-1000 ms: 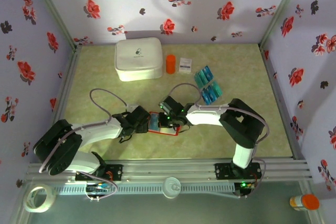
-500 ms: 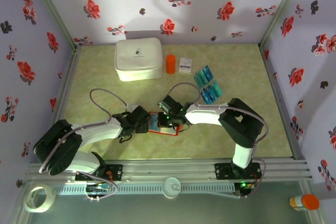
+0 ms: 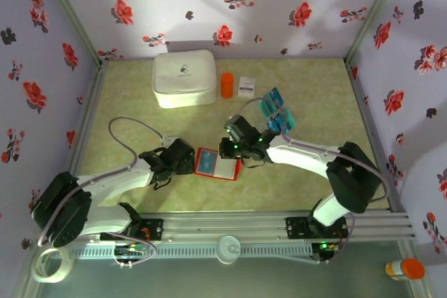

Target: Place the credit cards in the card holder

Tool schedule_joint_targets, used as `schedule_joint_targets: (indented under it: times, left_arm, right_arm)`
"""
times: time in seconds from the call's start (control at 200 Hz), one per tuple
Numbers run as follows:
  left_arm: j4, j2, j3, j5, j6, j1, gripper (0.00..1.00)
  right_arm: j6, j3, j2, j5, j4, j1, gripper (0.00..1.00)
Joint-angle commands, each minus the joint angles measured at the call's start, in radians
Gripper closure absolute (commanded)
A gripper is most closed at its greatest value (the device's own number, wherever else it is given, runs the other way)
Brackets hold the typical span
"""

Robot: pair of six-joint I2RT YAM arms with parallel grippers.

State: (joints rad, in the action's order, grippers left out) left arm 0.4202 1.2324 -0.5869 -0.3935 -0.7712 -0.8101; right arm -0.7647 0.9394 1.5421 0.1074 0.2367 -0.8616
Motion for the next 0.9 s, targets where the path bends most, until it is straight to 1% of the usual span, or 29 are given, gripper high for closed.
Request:
schedule_joint_targets:
  times: [0.0, 0.145, 0.28, 0.62, 0.895]
  left_arm:
    - [0.055, -0.042, -0.055, -0.025, 0.037, 0.009, 0.03]
    - [0.032, -0.046, -0.099, 0.031, 0.066, 0.009, 0.03]
    - [0.010, -0.009, -0.141, 0.060, 0.063, -0.018, 0.03]
    - [-0.044, 0.129, -0.202, 0.058, 0.025, -0.141, 0.03]
    - [-0.085, 0.191, -0.188, 0.052, 0.000, -0.188, 0.03]
  right_arm:
    - [0.040, -0.052, -0.036, -0.029, 0.052, 0.044, 0.88]
    - [0.072, -0.065, -0.046, -0.003, 0.052, 0.085, 0.88]
    - [0.092, -0.053, -0.018, 0.021, 0.054, 0.095, 0.89]
    - [0.085, -0.036, 0.094, 0.078, -0.014, 0.095, 0.91]
    - [0.073, -0.036, 0.158, 0.099, -0.050, 0.095, 0.92]
